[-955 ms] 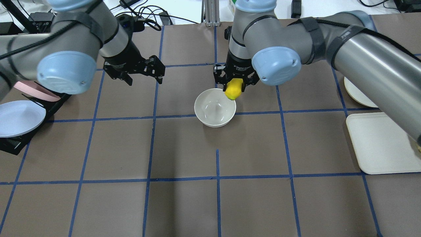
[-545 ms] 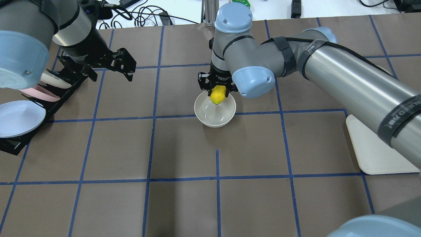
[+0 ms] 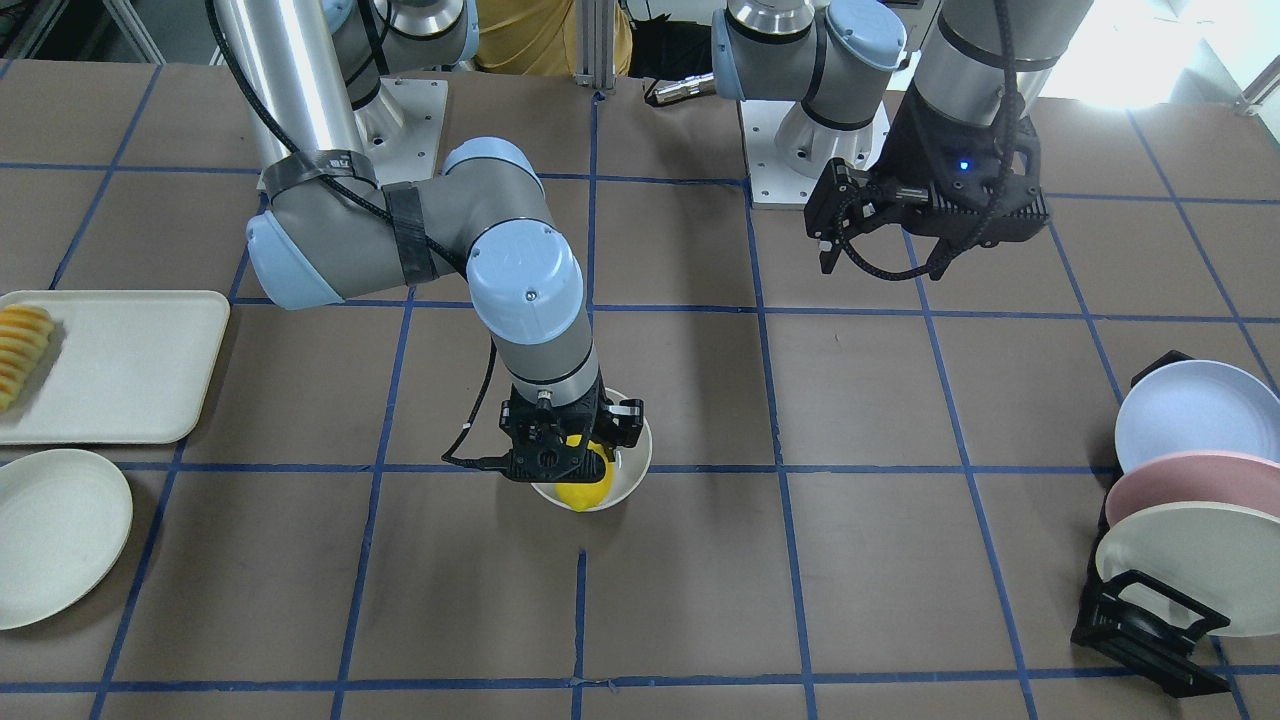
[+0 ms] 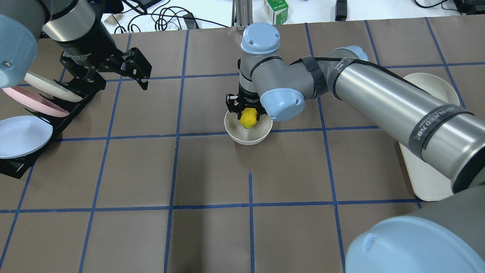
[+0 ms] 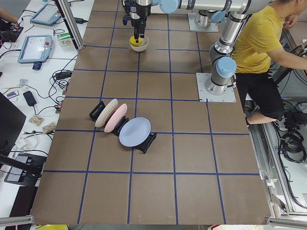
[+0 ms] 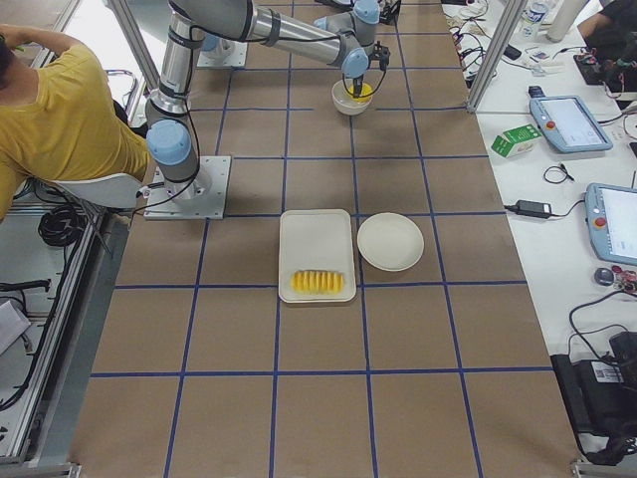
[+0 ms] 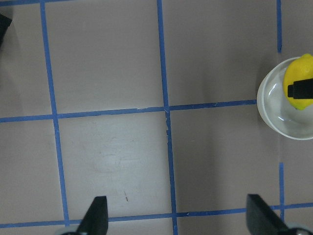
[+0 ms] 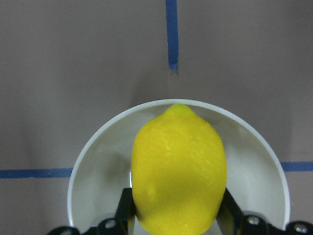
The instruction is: Place bowl and put lemon in it
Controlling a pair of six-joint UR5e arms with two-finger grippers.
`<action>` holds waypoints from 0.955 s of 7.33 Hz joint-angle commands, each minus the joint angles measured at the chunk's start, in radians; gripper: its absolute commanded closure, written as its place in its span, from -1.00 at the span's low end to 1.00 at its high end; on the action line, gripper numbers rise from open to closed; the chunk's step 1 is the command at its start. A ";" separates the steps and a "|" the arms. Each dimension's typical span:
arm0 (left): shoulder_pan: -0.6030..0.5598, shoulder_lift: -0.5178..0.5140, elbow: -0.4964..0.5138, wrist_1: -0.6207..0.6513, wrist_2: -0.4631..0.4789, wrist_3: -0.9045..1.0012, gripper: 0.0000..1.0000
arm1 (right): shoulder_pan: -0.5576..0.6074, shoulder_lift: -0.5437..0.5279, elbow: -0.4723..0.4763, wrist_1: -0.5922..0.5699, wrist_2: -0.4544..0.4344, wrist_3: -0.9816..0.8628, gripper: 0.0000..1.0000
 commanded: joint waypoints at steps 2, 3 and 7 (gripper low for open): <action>-0.010 0.020 -0.013 -0.012 0.005 0.008 -1.00 | 0.016 -0.007 0.047 0.006 0.006 0.062 1.00; -0.012 0.018 -0.012 -0.011 0.005 0.008 -1.00 | 0.026 0.001 0.051 0.002 0.012 0.068 0.74; -0.013 0.013 -0.012 -0.011 0.005 0.008 -1.00 | 0.016 -0.033 0.070 0.000 -0.008 0.093 -1.00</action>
